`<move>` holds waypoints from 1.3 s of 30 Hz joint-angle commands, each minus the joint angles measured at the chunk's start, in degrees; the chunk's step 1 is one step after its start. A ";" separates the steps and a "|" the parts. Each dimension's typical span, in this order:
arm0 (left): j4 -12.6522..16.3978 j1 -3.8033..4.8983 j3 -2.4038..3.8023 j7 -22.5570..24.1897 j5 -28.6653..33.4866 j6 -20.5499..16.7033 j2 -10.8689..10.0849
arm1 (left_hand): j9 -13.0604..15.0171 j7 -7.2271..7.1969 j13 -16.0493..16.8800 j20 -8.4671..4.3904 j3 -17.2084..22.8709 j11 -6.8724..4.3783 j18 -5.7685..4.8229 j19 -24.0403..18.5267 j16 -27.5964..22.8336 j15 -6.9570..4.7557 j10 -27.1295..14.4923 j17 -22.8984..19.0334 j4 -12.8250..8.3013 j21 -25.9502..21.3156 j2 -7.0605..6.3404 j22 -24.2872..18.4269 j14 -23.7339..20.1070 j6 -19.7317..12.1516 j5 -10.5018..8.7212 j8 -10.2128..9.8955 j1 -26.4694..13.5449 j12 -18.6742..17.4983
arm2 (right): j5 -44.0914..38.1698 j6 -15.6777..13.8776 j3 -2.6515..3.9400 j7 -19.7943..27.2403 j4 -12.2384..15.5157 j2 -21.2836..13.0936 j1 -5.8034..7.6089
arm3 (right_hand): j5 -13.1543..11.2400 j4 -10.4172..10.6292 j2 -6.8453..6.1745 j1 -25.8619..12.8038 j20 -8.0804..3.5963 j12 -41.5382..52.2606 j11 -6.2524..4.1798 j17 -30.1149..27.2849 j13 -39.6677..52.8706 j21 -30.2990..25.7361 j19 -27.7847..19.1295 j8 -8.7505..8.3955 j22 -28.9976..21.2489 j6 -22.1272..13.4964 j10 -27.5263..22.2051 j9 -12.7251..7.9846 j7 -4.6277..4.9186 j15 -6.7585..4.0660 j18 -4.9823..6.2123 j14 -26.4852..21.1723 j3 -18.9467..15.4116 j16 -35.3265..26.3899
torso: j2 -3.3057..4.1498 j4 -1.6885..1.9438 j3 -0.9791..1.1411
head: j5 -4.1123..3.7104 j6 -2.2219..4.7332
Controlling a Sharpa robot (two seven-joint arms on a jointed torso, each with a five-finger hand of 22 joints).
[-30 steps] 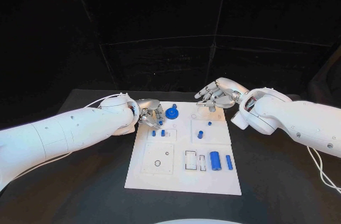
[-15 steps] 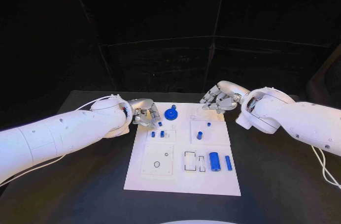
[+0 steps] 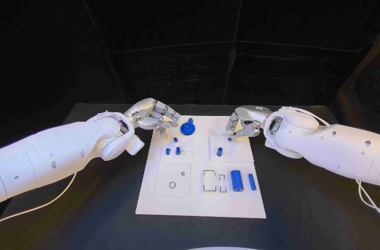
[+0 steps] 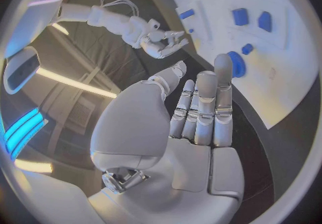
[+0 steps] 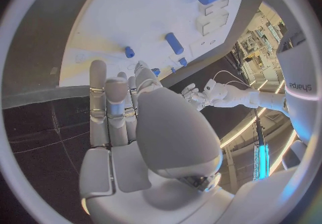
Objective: Assemble the parts on the task board
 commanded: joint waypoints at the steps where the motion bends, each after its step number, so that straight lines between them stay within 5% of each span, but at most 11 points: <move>1: 1.37 0.02 0.02 8.94 21.29 -0.64 -0.83 | 0.11 0.26 0.15 -0.03 -0.49 -0.04 0.82 -0.51 -0.44 -0.01 -0.36 -0.77 0.00 -0.42 0.81 -0.24 -0.44 0.28 0.16 -0.27 0.10 0.57 | -8.57 1.34 0.04 -2.53 0.60 0.02 -0.31 | -0.42 0.24 -0.64 -0.19 0.12 -0.55 0.22 0.29 -0.61 0.39 -0.16 -0.53 0.13 -0.04 -0.34 -0.09 0.10 0.22 0.73 0.33 0.28 0.47 | -0.03 -0.03 -0.03 | -0.05 0.03; 19: 3.16 -0.05 -0.04 10.30 27.89 -0.66 -2.71 | 0.16 0.21 0.29 -0.06 -1.02 -0.14 0.83 -0.58 -0.74 -0.07 0.09 -1.69 0.09 -0.88 1.20 -0.60 -0.80 0.72 0.19 -0.07 0.10 1.55 | -10.52 2.84 0.03 -2.77 0.82 0.47 -1.51 | -0.75 0.06 -0.51 -0.10 0.39 -2.11 0.53 2.74 -3.04 2.29 0.81 -1.57 2.70 0.24 -0.42 0.00 0.29 0.46 0.40 1.04 1.09 2.65 | -0.04 -0.17 0.06 | -0.03 -0.04; 27: 2.95 -0.06 -0.04 10.22 28.05 -0.64 -2.76 | 0.16 0.21 0.30 -0.07 -1.04 -0.14 0.83 -0.58 -0.77 -0.07 0.11 -1.76 0.08 -0.91 1.24 -0.62 -0.83 0.75 0.20 -0.05 0.14 1.62 | -10.23 3.56 0.02 -2.30 0.27 1.17 -1.97 | -3.45 -0.19 0.81 0.97 0.17 -2.80 0.25 5.52 -4.94 5.20 2.68 -1.89 6.62 1.76 1.47 0.08 0.10 0.21 -0.15 2.03 3.89 5.29 | -0.10 -0.18 0.09 | 0.09 -0.28; 39: 2.58 -0.07 -0.05 9.99 28.08 -0.69 -2.75 | 0.16 0.21 0.30 -0.08 -1.05 -0.15 0.84 -0.58 -0.79 -0.09 0.14 -1.90 0.04 -0.98 1.38 -0.69 -0.89 0.80 0.24 -0.03 0.26 1.77 | -9.91 3.78 0.03 -1.94 -1.06 2.20 -2.76 | -4.75 -0.26 0.85 0.99 0.16 -3.95 0.28 7.04 -6.64 7.00 3.21 -2.57 8.78 2.51 2.67 0.03 0.19 0.19 -0.44 2.28 7.72 6.79 | -0.15 -0.24 0.09 | 0.20 -0.48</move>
